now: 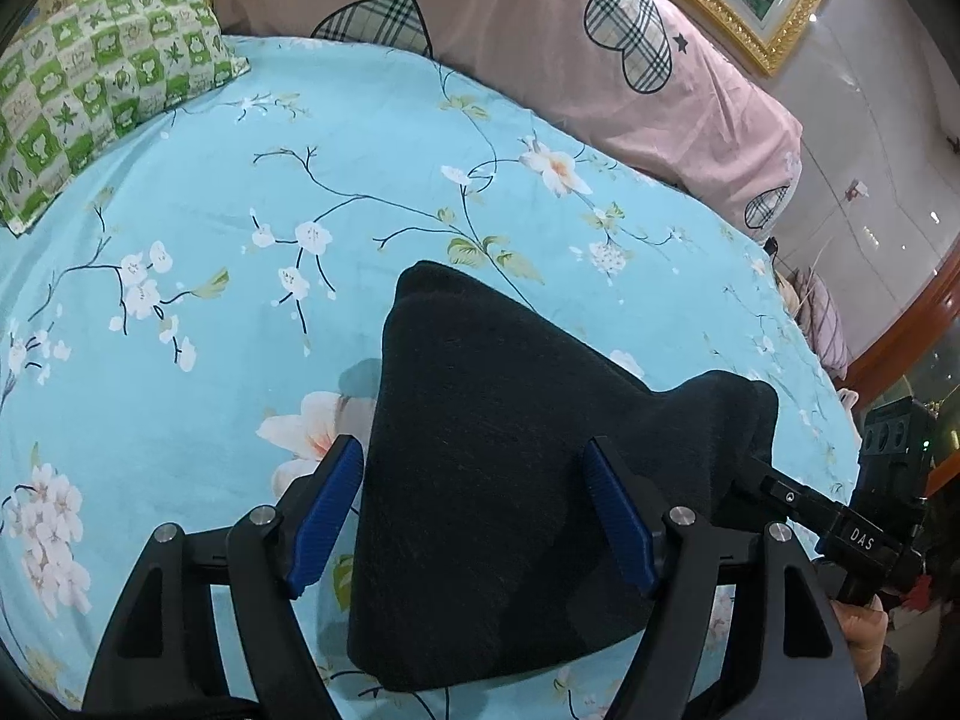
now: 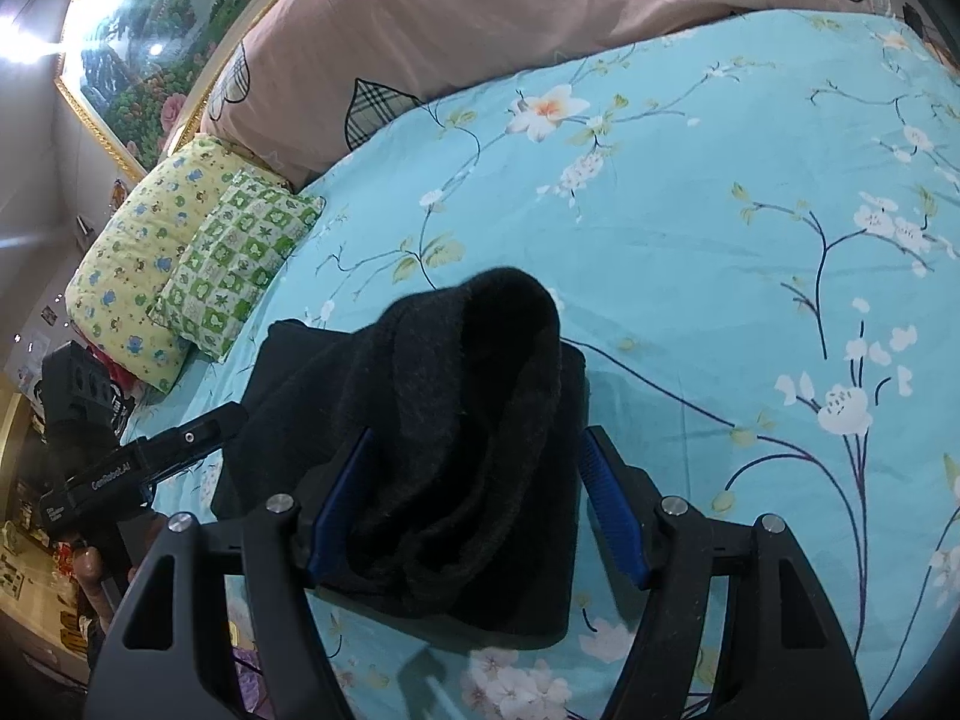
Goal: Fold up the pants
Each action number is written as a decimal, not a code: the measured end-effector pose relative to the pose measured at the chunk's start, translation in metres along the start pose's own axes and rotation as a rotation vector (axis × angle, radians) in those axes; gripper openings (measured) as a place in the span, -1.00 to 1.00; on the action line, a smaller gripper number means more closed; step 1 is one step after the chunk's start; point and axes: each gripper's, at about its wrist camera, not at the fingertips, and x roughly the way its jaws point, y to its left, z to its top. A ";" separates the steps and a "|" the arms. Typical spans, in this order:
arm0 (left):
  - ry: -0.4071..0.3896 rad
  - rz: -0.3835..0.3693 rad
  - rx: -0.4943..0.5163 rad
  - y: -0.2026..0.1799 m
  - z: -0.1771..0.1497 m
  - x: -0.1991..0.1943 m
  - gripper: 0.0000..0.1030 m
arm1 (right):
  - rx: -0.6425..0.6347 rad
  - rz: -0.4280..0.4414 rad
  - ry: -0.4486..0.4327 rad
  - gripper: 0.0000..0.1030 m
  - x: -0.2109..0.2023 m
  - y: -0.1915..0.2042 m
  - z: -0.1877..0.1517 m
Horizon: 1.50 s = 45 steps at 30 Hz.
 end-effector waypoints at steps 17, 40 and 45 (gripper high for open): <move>0.045 -0.011 -0.078 0.028 -0.008 0.030 0.51 | 0.051 0.071 0.039 0.36 0.012 -0.022 -0.012; 0.025 -0.101 -0.108 0.021 -0.006 0.020 -0.42 | 0.045 0.190 0.058 -0.20 0.013 -0.017 -0.010; -0.028 -0.069 -0.102 0.022 0.003 -0.002 -0.44 | 0.013 0.218 0.043 -0.22 0.009 -0.002 0.005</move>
